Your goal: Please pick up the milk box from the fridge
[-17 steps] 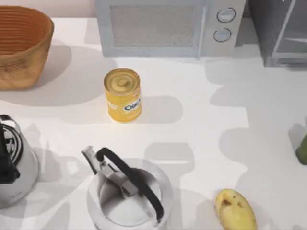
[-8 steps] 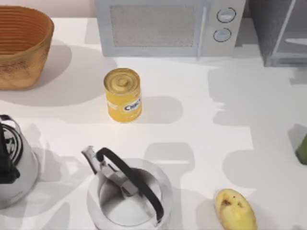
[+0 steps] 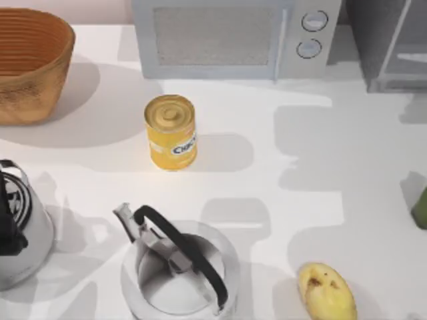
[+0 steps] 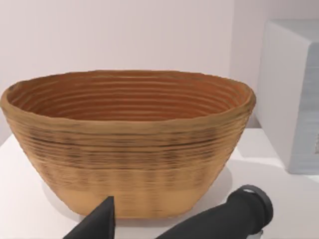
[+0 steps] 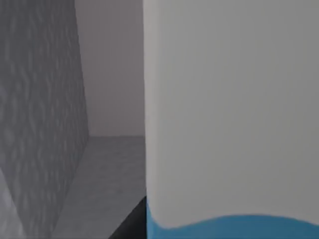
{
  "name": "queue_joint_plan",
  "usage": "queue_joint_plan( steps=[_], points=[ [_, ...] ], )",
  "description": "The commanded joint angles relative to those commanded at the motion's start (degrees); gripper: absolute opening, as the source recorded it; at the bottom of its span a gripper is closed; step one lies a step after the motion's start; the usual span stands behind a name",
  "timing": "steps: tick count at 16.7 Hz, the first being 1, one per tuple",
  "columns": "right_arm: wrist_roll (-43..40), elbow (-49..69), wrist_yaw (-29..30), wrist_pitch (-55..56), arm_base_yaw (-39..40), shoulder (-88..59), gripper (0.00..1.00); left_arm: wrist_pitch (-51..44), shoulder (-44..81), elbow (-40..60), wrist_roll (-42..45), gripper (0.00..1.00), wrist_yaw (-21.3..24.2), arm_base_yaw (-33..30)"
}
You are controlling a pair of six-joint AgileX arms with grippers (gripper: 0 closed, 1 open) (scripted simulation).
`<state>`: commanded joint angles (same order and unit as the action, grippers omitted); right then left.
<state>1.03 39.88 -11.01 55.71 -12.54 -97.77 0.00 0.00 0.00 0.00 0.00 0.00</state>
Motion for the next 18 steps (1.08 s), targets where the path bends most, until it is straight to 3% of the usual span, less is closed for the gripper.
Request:
queue_joint_plan(
  steps=[18],
  points=[
    [-0.67,-23.54,6.53,-32.49,7.4,57.86,0.0,0.0,0.0,0.0,0.0,1.0,0.0,0.0]
  ],
)
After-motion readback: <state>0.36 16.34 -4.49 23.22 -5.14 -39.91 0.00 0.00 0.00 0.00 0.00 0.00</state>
